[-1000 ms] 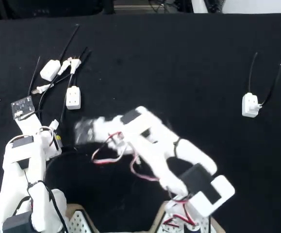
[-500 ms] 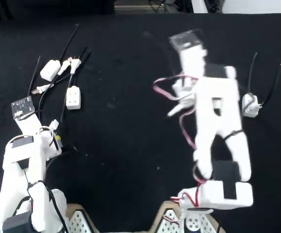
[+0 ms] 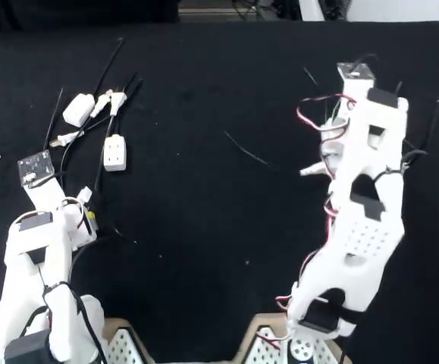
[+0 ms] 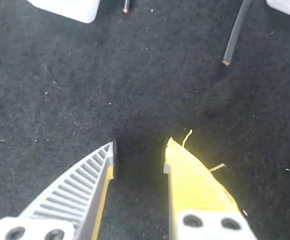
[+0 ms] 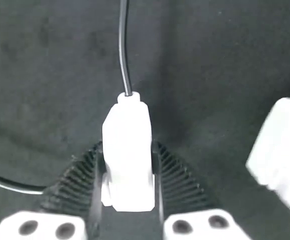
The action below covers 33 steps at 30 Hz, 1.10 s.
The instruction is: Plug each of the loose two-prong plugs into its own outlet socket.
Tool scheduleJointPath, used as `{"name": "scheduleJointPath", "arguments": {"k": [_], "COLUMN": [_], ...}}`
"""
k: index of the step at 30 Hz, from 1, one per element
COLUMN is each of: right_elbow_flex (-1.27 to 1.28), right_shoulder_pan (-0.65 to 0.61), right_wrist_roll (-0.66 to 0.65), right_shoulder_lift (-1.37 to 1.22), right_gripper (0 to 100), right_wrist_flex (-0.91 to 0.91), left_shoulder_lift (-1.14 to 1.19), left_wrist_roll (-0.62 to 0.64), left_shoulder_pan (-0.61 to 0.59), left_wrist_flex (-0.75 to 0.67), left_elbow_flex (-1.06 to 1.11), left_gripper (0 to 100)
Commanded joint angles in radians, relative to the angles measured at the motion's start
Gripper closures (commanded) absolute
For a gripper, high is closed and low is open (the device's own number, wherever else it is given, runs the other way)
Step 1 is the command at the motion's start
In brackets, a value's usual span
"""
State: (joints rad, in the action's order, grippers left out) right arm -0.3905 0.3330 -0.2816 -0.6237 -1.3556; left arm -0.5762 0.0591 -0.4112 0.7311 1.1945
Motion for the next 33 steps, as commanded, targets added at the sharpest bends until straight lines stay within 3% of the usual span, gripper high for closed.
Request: {"name": "scheduleJointPath", "arguments": {"k": [1,8,12,16,22,29,33], "right_elbow_flex": [-0.240,-0.469,-0.572,-0.674,-0.829,-0.828,-0.687], "right_shoulder_pan": [0.049,0.052,0.021,-0.002,-0.029,-0.032,-0.049], "right_wrist_roll": [0.025,0.149,0.120,0.097,0.054,0.060,0.061], "right_shoulder_lift": [-0.102,-0.266,-0.325,-0.354,-0.352,-0.341,-0.211], "right_gripper": [98.8,98.8,97.2,87.1,86.8,91.9,92.0], "right_wrist_flex": [-0.064,-0.183,-0.252,-0.319,-0.411,-0.414,-0.414], "left_shoulder_lift": [-0.014,-0.014,-0.014,-0.014,-0.014,-0.014,-0.014], "left_wrist_roll": [0.011,0.011,0.011,0.011,0.011,0.011,0.011], "left_shoulder_pan": [-0.008,-0.008,-0.008,-0.008,-0.008,-0.008,-0.008], "left_wrist_flex": [-0.012,-0.012,-0.012,-0.012,-0.012,-0.011,-0.011], "left_elbow_flex": [-0.053,-0.053,-0.053,-0.053,-0.053,-0.053,-0.053], "left_gripper": [83,83,83,83,83,83,83]}}
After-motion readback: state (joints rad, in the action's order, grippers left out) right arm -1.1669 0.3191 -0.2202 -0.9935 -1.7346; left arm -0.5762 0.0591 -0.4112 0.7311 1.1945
